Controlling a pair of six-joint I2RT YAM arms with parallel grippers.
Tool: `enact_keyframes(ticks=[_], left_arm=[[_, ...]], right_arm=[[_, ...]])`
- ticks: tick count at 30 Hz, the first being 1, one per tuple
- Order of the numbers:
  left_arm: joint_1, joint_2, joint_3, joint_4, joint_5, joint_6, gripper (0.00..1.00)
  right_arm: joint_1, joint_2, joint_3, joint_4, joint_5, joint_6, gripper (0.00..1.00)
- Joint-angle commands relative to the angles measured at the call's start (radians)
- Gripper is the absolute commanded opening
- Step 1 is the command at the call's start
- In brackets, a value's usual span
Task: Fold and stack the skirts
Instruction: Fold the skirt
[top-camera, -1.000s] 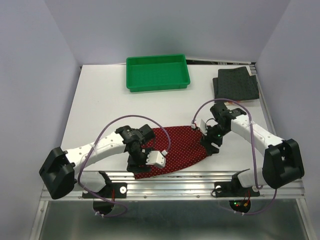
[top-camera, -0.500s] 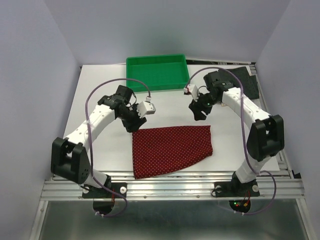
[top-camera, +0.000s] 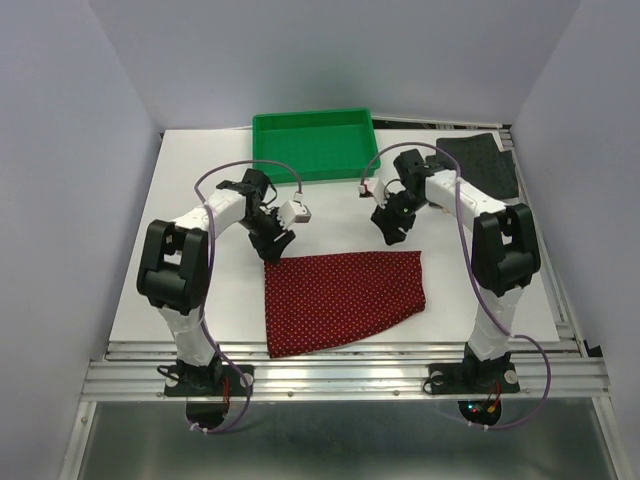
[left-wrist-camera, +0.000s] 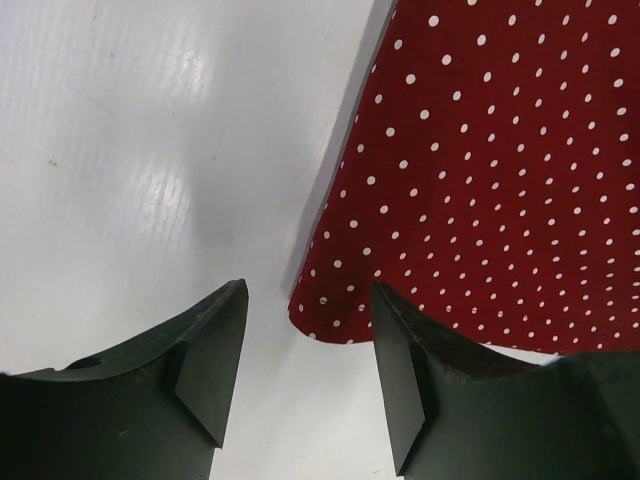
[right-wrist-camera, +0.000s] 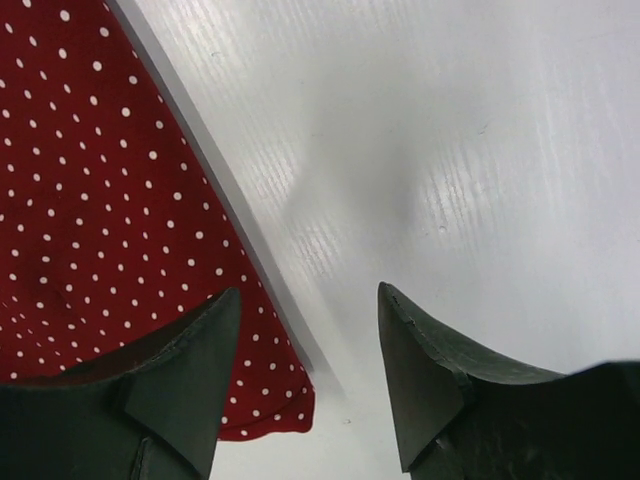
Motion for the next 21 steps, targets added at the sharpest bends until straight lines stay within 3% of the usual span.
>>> enact_keyframes(ticks=[1, 5, 10, 16, 21], left_arm=[[-0.003, 0.011, -0.017, -0.008, 0.040, 0.043, 0.61], [-0.003, 0.043, -0.049, 0.006, 0.039, 0.049, 0.40], [-0.001, 0.060, -0.042, -0.003, 0.043, 0.073, 0.01], [0.003, 0.115, 0.070, -0.015, 0.015, 0.063, 0.00], [0.022, 0.255, 0.305, -0.032, -0.055, 0.031, 0.00]], right_arm=[[-0.006, -0.006, -0.042, 0.004, 0.014, -0.043, 0.62], [-0.006, -0.003, -0.068, 0.007, 0.020, -0.050, 0.62], [-0.006, 0.005, -0.083, 0.010, 0.032, -0.060, 0.63], [-0.061, 0.024, -0.083, 0.016, 0.017, -0.050, 0.63], [-0.087, 0.044, -0.071, 0.020, 0.010, -0.052, 0.60]])
